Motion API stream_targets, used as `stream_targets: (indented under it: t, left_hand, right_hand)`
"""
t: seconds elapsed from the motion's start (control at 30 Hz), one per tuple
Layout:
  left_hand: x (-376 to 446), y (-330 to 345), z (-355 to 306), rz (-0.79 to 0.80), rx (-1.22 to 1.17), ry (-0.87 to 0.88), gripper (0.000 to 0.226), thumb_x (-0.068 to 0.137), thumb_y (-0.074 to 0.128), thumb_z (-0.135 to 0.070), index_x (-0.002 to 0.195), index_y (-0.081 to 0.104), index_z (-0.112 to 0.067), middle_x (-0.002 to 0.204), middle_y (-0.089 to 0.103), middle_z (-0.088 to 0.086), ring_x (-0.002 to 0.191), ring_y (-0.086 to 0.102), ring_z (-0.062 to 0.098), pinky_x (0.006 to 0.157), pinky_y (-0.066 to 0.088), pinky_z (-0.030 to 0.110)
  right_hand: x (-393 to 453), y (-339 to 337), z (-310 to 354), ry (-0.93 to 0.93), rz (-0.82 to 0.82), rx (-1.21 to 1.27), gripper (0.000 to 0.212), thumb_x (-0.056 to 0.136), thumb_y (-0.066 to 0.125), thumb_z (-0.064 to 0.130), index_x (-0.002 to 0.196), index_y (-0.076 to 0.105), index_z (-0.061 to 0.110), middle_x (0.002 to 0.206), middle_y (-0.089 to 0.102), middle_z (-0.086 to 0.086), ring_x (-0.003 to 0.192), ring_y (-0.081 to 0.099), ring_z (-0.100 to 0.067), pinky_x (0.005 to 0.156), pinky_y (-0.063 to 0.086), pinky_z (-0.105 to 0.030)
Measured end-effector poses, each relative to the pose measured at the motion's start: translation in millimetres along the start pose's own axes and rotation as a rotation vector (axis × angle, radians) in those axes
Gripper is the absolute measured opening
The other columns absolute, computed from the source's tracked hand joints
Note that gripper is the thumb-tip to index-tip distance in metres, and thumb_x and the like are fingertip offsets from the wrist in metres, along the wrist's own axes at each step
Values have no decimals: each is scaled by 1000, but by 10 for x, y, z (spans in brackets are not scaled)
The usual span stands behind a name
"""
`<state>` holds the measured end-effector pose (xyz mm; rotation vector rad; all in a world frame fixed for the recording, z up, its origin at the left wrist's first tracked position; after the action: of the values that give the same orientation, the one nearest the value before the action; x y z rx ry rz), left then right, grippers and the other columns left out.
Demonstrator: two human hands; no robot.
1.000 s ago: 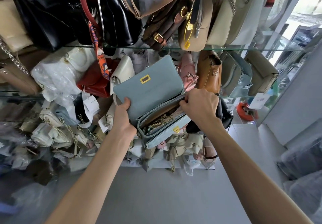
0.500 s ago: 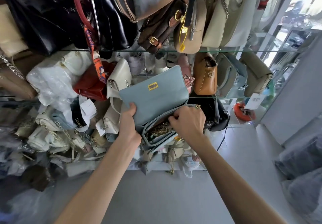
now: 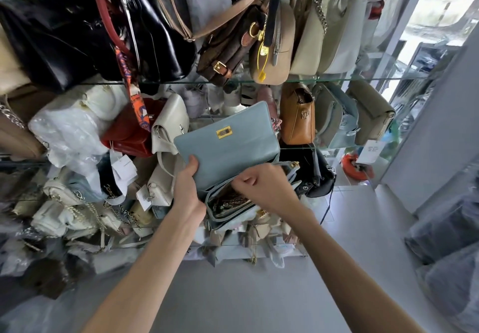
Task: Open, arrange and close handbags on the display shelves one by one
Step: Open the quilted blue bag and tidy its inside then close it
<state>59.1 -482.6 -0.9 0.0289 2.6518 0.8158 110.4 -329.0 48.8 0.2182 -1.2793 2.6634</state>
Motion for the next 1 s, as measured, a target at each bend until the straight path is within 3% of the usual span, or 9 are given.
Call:
stream_targets:
  t: [0.1, 0.2, 0.3, 0.4, 0.5, 0.63, 0.8, 0.9, 1.0]
  left_hand:
    - [34, -123, -28, -38, -12, 9, 38, 103, 59, -33, 136, 62, -15, 117, 77, 9, 106, 74, 31, 80, 61, 42]
    - [66, -179, -67, -33, -29, 14, 28, 104, 58, -32, 127, 65, -18, 110, 79, 6, 96, 77, 27, 78, 59, 41]
    - [93, -230, -107, -38, -49, 29, 14, 105, 56, -28, 107, 67, -20, 92, 81, 3, 78, 78, 22, 70, 57, 38]
    - [122, -280, -120, -52, -61, 35, 15, 104, 58, -29, 104, 69, -19, 97, 81, 5, 88, 76, 26, 74, 57, 40]
    - [175, -316, -131, -43, -72, 57, 17, 102, 58, -29, 110, 70, -19, 110, 79, 8, 93, 76, 27, 76, 58, 40]
    - [172, -327, -126, -46, -68, 62, 17, 104, 56, -29, 106, 70, -19, 104, 80, 7, 79, 78, 23, 72, 57, 38]
    - [168, -388, -94, -61, -91, 58, 19, 104, 55, -29, 106, 70, -17, 99, 81, 7, 77, 79, 23, 72, 56, 39]
    - [161, -389, -87, -45, -94, 72, 21, 105, 54, -29, 106, 70, -16, 97, 81, 7, 82, 79, 25, 73, 56, 40]
    - [148, -407, -14, -52, -108, 45, 23, 105, 53, -30, 109, 70, -15, 95, 81, 6, 80, 79, 23, 75, 56, 41]
  right_hand:
    - [-65, -449, -290, 119, -243, 300, 16, 92, 68, 23, 85, 81, 17, 65, 73, 1, 62, 68, -17, 64, 55, -21]
    - [-149, -711, -647, 258, -403, 392, 19, 99, 58, 21, 96, 77, 24, 70, 70, 9, 62, 64, -9, 54, 47, -16]
    - [-82, -556, -1091, 502, -205, 448, 32, 103, 42, 27, 107, 74, 25, 95, 74, 5, 84, 66, -18, 71, 47, -29]
    - [-127, -214, -1286, 697, 93, 671, 42, 101, 38, 29, 109, 76, 14, 106, 79, -2, 91, 70, -21, 77, 50, -33]
    - [-106, -232, -1243, 667, 102, 643, 40, 103, 40, 28, 100, 79, 16, 101, 81, 3, 89, 68, -16, 77, 46, -31]
    - [-43, -362, -1218, 601, -27, 690, 26, 100, 58, 25, 89, 80, 15, 95, 79, -4, 80, 64, -15, 66, 41, -26]
    - [1, -321, -1107, 556, -20, 902, 28, 102, 59, 25, 91, 76, 6, 79, 72, -8, 65, 62, -15, 59, 43, -26]
    - [9, -297, -990, 463, 16, 938, 22, 99, 68, 25, 89, 74, 6, 78, 65, -10, 67, 60, -15, 57, 47, -23]
    - [35, -384, -837, 345, -52, 897, 23, 97, 71, 24, 85, 76, 5, 76, 63, -10, 73, 59, -20, 63, 47, -25]
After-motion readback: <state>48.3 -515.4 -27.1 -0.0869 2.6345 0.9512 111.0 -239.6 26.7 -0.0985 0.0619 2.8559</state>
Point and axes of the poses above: each hand's wrist, its own x-axis towards the middle knuckle, its own y-axis out of the palm, z = x × y, the point moved 9 cm from there along x, towards the middle knuckle
